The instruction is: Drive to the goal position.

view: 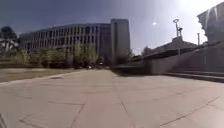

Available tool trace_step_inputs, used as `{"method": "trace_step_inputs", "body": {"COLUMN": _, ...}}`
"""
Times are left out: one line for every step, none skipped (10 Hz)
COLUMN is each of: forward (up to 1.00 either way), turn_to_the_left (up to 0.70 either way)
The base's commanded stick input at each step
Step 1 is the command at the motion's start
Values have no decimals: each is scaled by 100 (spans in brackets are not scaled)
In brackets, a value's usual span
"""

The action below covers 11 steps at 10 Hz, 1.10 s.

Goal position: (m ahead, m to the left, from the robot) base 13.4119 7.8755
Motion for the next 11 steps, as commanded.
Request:
{"method": "trace_step_inputs", "body": {"forward": 100, "turn_to_the_left": 0}}
{"method": "trace_step_inputs", "body": {"forward": 100, "turn_to_the_left": 0}}
{"method": "trace_step_inputs", "body": {"forward": 100, "turn_to_the_left": 7}}
{"method": "trace_step_inputs", "body": {"forward": 100, "turn_to_the_left": 27}}
{"method": "trace_step_inputs", "body": {"forward": 100, "turn_to_the_left": 27}}
{"method": "trace_step_inputs", "body": {"forward": 100, "turn_to_the_left": 27}}
{"method": "trace_step_inputs", "body": {"forward": 100, "turn_to_the_left": 27}}
{"method": "trace_step_inputs", "body": {"forward": 100, "turn_to_the_left": 27}}
{"method": "trace_step_inputs", "body": {"forward": 100, "turn_to_the_left": 9}}
{"method": "trace_step_inputs", "body": {"forward": 100, "turn_to_the_left": 0}}
{"method": "trace_step_inputs", "body": {"forward": 100, "turn_to_the_left": 0}}
